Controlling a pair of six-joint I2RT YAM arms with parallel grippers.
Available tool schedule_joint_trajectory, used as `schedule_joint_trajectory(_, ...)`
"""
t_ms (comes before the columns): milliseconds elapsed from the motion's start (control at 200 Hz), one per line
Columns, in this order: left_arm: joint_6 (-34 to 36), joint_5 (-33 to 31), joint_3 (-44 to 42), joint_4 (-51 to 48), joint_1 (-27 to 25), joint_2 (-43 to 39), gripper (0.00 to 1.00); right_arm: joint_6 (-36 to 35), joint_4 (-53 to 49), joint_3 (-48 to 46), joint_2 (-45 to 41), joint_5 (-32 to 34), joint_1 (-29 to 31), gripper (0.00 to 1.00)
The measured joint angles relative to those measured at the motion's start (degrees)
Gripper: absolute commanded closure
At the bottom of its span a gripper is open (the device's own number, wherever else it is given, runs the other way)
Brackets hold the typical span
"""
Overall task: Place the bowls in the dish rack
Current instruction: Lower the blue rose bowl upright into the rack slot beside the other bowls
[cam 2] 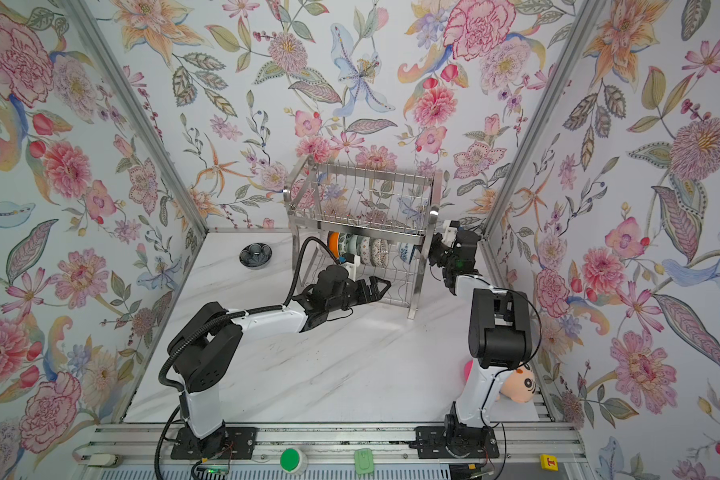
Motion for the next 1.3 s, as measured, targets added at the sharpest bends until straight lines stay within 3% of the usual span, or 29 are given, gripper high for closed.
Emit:
schedule_joint_trajectory(641,0.6,-1.2,-1.5,-1.0,0.0,-1.5,0.01,7.8,10.9,3.6,8.2,-1.4,2.9,1.00)
schedule_joint_trajectory(1301,1.5,-1.6,-2.9,-2.1,0.0,-2.4,0.01,9.4,12.7,5.8,14.6,-1.6,5.0,1.00)
